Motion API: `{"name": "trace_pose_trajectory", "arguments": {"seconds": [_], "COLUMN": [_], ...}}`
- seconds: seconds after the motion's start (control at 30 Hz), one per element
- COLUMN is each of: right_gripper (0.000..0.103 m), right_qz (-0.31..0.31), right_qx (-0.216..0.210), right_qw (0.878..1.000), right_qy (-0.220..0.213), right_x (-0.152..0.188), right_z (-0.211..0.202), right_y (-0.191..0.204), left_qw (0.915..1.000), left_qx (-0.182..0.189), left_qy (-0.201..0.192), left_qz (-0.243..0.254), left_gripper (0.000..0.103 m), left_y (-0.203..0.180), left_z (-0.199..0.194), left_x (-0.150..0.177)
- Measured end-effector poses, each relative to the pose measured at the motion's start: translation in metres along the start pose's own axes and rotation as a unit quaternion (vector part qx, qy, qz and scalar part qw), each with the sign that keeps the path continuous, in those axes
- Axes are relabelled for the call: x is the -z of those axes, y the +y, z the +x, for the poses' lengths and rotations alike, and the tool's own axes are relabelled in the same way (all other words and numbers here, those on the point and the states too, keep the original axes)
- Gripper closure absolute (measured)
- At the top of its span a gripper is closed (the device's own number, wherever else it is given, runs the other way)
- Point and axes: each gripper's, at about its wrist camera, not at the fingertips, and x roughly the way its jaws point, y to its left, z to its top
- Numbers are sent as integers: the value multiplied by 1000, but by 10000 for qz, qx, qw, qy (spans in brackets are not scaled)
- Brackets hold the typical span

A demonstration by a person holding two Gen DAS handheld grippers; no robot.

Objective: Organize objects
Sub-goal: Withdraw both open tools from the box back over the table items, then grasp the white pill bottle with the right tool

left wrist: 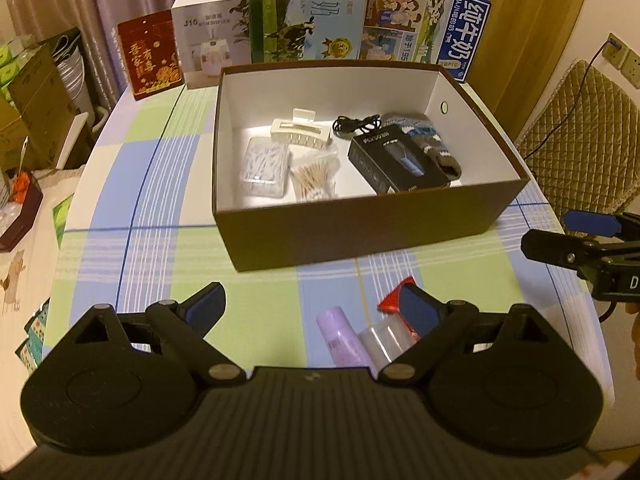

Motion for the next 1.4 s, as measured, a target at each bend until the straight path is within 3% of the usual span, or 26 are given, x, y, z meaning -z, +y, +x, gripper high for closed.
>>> {"name": "trace_pose_trajectory", "arguments": {"seconds": [0.6, 1.4], "right_gripper": [8, 8], "right_qz": [6, -231], "right_qx": [-16, 37], "right_qw": [9995, 9953], "right_qy": [307, 935], "right_x": [41, 90], "right_z": [-15, 6], "right_y": [1, 0], "left_qw": [9996, 9970], "left_qx": [105, -3], "left_qy": [225, 728], "left_qz": [-100, -255], "left_gripper": [11, 12], "left_y": [-20, -26], "left_z": [-9, 12], "left_x": [40, 75]}}
